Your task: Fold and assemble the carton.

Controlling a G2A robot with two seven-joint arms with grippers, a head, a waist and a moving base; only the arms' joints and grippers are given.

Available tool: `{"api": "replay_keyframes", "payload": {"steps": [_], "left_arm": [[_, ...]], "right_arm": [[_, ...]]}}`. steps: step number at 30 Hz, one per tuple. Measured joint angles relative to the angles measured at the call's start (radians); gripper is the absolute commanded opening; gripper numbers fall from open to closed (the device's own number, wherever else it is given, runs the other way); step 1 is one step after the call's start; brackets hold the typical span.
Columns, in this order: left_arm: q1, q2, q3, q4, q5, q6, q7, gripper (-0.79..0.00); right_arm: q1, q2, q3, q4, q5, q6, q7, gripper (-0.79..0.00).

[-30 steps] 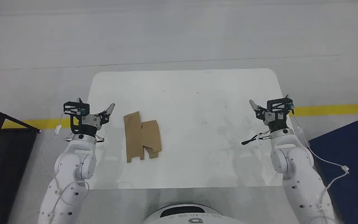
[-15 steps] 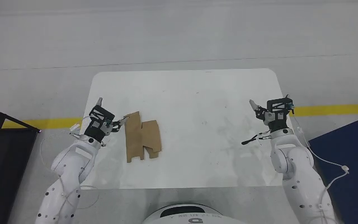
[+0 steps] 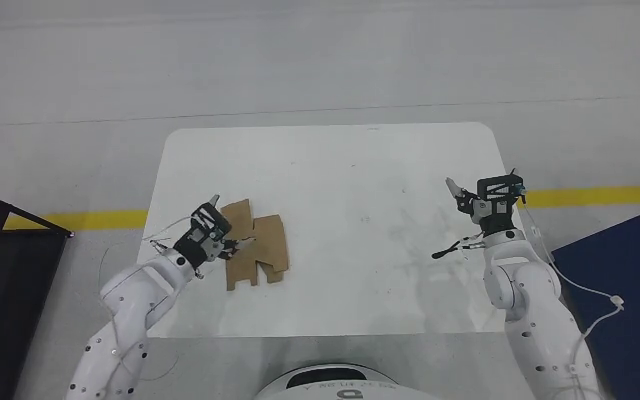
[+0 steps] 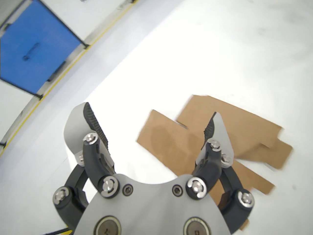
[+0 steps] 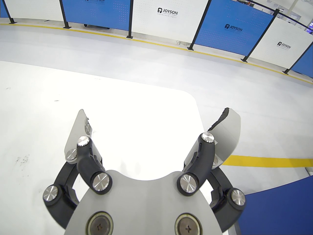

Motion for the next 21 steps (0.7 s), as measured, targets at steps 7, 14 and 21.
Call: {"api": "replay_keyframes", "payload": {"steps": [7,14,21], "left_arm": [[0.125,0.029,-0.050,-0.153,0.248,-0.146,0.093,0.000],[0.216,0.042,-0.002,-0.205,0.489,-0.047,0.117,0.000],[0.189,0.037,0.096,-0.157,0.594,0.070,0.058,0.000]], "right_arm": [[0.000,0.000,0.000,0.000,0.000,0.000,0.000,0.000],[0.000,0.000,0.000,0.000,0.000,0.000,0.000,0.000],[0.000,0.000,0.000,0.000,0.000,0.000,0.000,0.000]]}}
